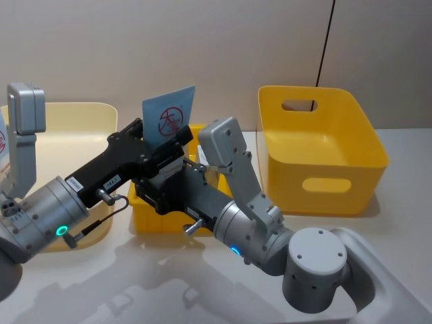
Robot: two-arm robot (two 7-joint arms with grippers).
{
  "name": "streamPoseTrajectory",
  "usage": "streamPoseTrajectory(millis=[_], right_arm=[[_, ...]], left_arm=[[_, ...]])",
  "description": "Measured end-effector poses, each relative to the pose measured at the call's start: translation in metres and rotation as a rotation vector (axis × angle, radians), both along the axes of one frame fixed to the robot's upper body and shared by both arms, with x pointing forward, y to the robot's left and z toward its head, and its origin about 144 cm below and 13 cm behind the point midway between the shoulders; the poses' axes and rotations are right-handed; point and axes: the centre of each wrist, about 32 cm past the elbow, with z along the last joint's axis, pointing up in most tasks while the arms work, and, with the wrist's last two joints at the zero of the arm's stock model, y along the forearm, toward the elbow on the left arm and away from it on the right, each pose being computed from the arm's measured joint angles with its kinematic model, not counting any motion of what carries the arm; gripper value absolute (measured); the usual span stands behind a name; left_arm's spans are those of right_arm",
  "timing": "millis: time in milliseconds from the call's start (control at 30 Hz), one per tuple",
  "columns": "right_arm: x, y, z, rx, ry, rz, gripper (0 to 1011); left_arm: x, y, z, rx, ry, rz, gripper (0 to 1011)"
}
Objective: Bimanual collaborative sorting of washing and personal care products
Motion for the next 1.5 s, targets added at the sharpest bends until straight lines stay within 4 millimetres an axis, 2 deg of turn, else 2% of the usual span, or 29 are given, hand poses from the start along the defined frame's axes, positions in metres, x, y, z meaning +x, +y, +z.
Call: streamPoseTrajectory(millis=[233,300,700,1067,1500], right_arm=[[0.0,0.0,0.0,0.0,-0.001,-0.001,586],[0.0,-0.001,0.0,0.0,-0.002,-0.005,586],[-0.006,-0.017,0.003,0.003,-0.027,-0.087,586],[-0.014,-0.047,0.008,-0.008,-0.063,-0.237,586],[-0.002,-0.075,0.015,-0.023,-0.153,-0.382,586]], left_arm=[[0.0,0.0,0.0,0.0,0.0,0.001,968],[0.0,0.0,0.0,0.0,0.0,0.001,999],[0.0,0.0,0.0,-0.001,0.0,0.002,1003],[0.0,0.0,0.0,0.0,0.0,0.002,1003],[0.0,0.0,0.0,0.0,0.0,0.002,1003]])
